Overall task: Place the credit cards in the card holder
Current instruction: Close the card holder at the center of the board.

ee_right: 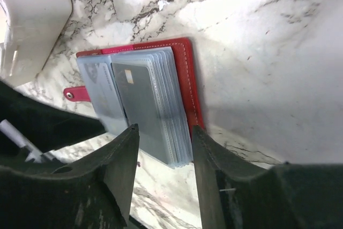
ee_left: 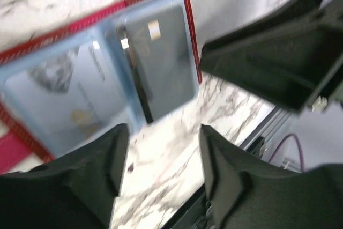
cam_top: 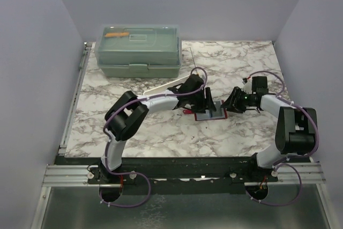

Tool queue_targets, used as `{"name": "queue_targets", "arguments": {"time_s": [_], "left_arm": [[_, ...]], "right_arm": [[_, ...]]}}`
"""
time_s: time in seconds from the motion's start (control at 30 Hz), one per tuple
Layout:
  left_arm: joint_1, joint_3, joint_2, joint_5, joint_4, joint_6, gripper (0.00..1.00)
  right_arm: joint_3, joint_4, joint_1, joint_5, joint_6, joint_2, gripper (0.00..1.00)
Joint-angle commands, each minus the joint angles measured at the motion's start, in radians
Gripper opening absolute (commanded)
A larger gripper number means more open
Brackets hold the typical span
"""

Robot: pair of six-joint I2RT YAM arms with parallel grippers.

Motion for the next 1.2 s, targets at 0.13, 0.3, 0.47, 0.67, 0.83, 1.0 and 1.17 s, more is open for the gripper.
{"name": "queue_targets", "arguments": {"time_s": [0.13,0.3,0.47,0.67,0.83,1.0,1.17], "left_arm": [[0.000,-0.236,-0.348,-0.081,-0.127,0.093,0.76],[0.024,-0.371,-0.446,-0.169,-0.143,0.091,0.79],[0.061,-0.439,-0.464,-0.194,-0.143,0.096,0.79],[0.014,-0.395,-0.403,-0.148,-0.073,0.088,0.72],[0.003,-0.304,-0.338,-0.175,-0.059,0.101,0.69],[0.012,-0.228,-0.208,-0.189,-0.077,0.094,0.64],[0.012,-0.227,-0.144,-0.207,-0.078,0.077,0.61]], "right_arm": [[0.069,-0.067,0.079,0.192,-0.075,0.011,0.53],[0.101,-0.079,0.121,0.268,-0.088,0.056,0.55],[0.115,-0.093,0.130,0.284,-0.065,0.059,0.57],[0.091,-0.072,0.127,0.237,-0.032,0.016,0.70],[0.086,-0.065,0.089,0.197,-0.032,0.011,0.73],[0.087,-0.021,0.072,0.118,-0.055,0.054,0.73],[0.072,0.024,0.072,0.026,-0.058,0.102,0.73]]}}
